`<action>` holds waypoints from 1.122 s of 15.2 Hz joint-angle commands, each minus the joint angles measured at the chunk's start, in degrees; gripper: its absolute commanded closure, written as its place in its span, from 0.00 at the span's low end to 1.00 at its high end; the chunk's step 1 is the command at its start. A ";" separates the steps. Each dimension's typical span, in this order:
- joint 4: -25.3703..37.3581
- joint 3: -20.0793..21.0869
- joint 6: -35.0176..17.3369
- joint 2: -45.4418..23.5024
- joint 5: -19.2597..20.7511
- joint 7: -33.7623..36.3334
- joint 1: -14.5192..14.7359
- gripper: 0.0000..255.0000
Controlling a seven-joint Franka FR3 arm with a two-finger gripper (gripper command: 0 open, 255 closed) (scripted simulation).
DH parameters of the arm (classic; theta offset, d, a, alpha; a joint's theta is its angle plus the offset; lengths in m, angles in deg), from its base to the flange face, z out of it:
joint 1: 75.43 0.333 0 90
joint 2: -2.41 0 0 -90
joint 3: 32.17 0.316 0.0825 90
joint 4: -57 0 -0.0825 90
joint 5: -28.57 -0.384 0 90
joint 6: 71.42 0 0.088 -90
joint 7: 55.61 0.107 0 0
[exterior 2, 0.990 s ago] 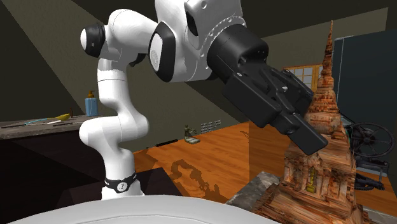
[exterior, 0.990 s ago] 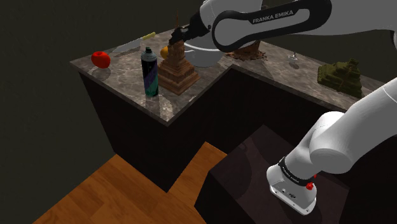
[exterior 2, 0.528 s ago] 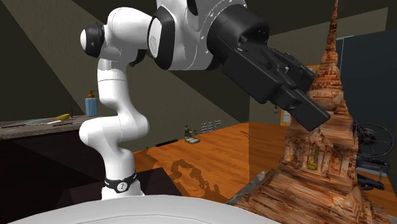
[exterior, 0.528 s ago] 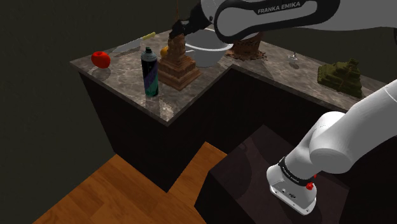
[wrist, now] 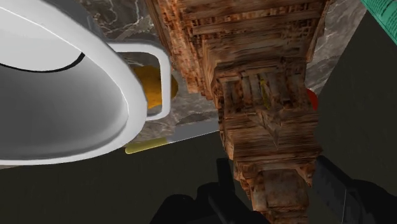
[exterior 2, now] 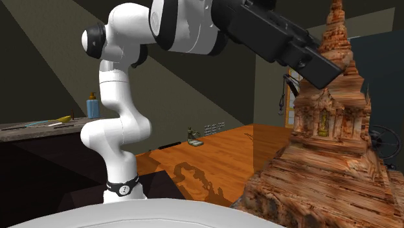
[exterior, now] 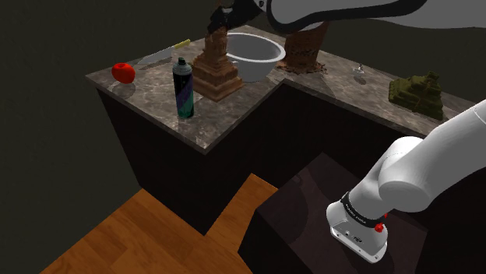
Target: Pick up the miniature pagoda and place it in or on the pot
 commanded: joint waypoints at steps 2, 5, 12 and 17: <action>2.26 -0.02 2.30 0.32 0.29 0.28 -0.15 1.00; 4.46 -0.01 4.59 0.42 0.58 0.59 -0.28 1.00; 10.06 0.00 9.97 0.21 1.19 1.25 -0.53 1.00; 14.48 0.01 13.85 -0.32 1.60 1.69 -0.68 1.00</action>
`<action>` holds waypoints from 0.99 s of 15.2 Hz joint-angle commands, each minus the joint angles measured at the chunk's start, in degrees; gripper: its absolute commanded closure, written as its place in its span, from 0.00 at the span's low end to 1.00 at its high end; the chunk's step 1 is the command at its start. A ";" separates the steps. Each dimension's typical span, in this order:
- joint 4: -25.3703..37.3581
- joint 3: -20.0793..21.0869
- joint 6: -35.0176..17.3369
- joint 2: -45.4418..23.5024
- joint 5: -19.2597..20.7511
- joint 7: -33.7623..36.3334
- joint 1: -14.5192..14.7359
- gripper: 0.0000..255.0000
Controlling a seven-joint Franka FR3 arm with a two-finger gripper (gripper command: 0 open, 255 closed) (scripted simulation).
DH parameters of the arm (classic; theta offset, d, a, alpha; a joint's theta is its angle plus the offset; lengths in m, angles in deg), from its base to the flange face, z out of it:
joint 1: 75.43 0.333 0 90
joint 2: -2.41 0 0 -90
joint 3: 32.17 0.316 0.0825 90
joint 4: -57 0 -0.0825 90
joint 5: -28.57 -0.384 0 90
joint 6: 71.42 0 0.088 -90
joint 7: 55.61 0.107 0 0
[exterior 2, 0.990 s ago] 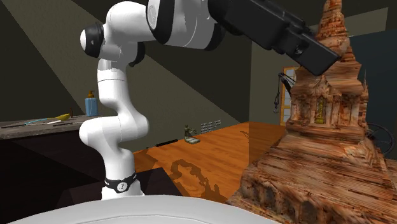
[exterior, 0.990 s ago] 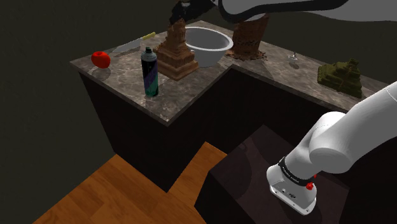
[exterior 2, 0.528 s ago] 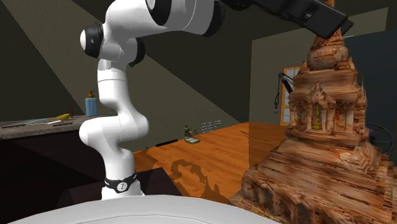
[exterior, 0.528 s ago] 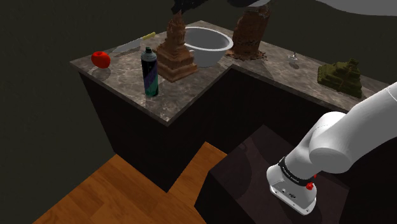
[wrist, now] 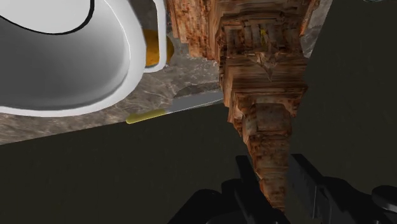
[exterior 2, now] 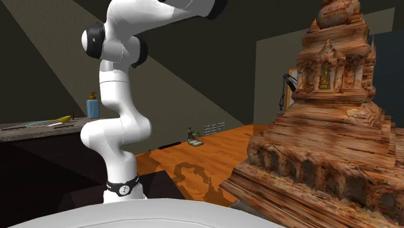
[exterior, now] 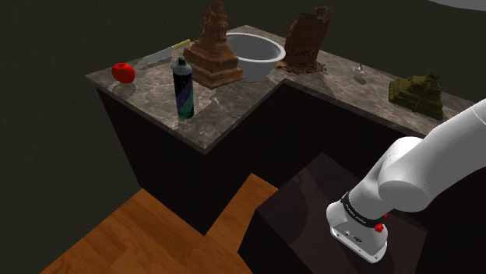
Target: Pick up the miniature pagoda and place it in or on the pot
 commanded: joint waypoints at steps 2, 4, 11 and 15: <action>2.70 -0.02 2.18 -0.15 0.23 0.23 -0.10 1.00; 4.64 -0.01 3.76 -0.51 0.39 0.40 -0.15 1.00; 10.30 -1.96 7.96 -2.21 -1.40 -2.67 -0.81 1.00; 14.12 -5.70 10.28 -4.49 -5.63 -9.24 -2.22 1.00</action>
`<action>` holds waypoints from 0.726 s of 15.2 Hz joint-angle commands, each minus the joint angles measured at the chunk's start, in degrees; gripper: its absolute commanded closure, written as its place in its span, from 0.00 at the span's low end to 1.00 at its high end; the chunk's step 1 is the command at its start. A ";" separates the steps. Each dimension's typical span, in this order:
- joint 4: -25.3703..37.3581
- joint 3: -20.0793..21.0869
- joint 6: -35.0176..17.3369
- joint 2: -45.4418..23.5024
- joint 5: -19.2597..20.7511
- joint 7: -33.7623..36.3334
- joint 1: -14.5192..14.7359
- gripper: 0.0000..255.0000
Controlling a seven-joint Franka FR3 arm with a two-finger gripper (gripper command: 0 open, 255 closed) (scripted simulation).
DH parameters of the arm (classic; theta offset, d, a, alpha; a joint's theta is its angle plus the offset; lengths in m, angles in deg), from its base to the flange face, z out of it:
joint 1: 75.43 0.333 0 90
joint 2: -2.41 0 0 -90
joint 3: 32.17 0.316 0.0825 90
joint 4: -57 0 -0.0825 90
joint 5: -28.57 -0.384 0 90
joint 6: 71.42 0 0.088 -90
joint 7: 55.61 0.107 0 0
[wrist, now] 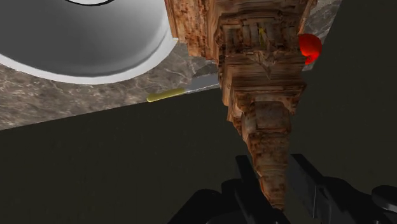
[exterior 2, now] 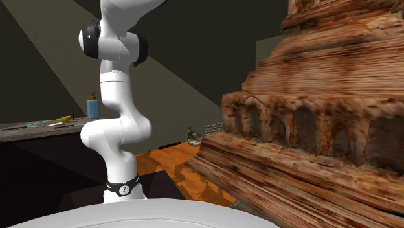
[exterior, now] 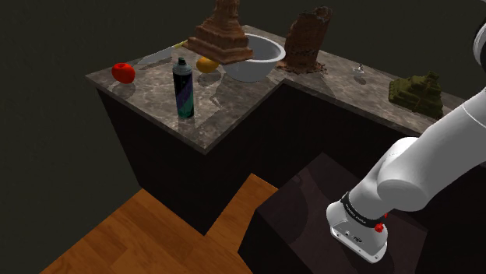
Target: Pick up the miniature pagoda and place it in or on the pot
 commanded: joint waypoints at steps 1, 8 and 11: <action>2.34 -2.02 1.58 -0.99 -2.41 -3.63 -0.87 1.00; 13.31 -7.62 7.95 -8.06 -10.04 -13.75 -4.83 1.00; 19.91 -9.59 11.63 -12.38 -13.45 -17.38 -7.29 1.00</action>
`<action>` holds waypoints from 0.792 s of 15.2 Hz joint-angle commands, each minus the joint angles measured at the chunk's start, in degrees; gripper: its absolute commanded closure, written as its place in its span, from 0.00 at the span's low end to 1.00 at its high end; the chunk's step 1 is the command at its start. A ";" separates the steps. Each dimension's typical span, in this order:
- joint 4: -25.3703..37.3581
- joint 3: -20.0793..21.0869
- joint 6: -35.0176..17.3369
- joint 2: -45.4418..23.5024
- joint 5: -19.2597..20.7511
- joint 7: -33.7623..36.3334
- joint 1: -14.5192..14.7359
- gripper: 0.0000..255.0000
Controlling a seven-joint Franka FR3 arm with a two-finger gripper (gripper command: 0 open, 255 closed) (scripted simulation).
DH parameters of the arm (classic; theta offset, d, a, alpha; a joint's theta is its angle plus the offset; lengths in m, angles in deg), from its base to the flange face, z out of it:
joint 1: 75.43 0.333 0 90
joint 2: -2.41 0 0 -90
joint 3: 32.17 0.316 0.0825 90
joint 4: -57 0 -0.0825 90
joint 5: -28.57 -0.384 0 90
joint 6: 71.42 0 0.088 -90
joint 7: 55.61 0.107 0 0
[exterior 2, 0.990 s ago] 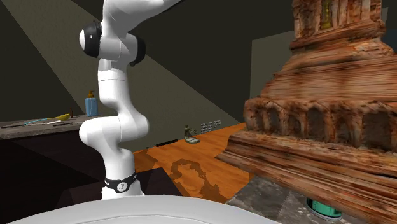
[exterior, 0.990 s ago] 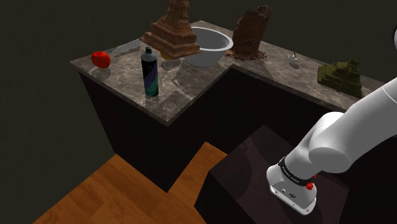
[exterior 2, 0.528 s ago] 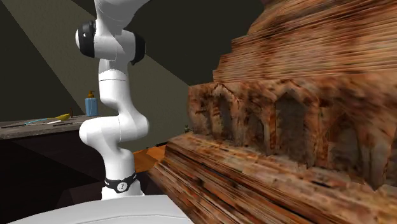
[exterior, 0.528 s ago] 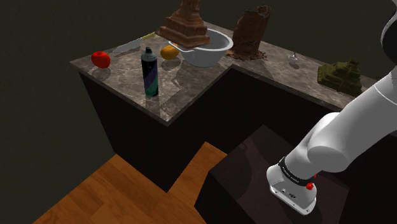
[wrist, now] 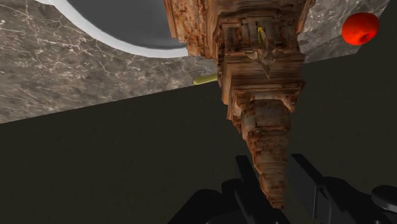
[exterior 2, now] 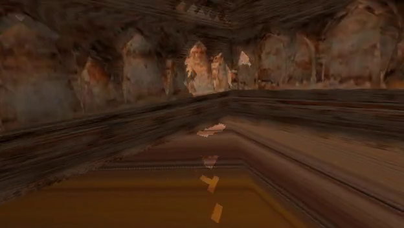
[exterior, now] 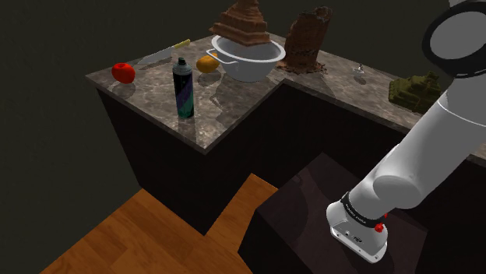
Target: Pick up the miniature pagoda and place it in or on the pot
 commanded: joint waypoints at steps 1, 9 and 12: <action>4.68 -1.32 2.55 -2.91 -2.60 -2.67 -1.93 1.00; 1.93 -1.94 0.24 -3.83 -5.45 -6.96 -3.74 1.00; -2.00 -1.76 -2.35 -2.61 -5.77 -8.05 -3.48 1.00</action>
